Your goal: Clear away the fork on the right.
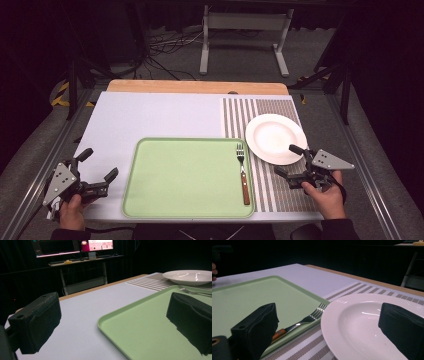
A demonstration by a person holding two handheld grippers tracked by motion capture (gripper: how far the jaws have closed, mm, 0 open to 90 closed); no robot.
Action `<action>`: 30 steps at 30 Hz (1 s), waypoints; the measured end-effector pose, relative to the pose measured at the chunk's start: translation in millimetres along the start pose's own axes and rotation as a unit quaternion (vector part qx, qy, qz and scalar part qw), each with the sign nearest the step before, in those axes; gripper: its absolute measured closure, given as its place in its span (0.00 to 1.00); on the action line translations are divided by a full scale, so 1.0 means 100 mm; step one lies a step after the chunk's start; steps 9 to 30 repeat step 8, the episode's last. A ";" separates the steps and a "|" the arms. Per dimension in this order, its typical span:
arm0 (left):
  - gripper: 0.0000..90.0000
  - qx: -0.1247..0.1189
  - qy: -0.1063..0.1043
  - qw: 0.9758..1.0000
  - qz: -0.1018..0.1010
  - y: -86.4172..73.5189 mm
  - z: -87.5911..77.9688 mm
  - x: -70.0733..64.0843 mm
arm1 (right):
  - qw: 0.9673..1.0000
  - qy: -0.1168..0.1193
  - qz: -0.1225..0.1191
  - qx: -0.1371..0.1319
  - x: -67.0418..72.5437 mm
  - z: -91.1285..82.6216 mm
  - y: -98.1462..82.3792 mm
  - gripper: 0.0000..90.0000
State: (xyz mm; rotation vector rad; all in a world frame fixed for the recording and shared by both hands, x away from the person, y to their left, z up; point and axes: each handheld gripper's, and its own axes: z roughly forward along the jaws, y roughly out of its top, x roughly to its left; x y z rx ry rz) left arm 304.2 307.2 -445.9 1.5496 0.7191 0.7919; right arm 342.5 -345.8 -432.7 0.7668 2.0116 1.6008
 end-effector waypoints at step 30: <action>0.00 -0.004 -0.001 1.000 -0.002 0.00 0.00 0.01 | 1.000 -0.003 0.010 -0.008 -0.03 -0.01 -0.11 0.04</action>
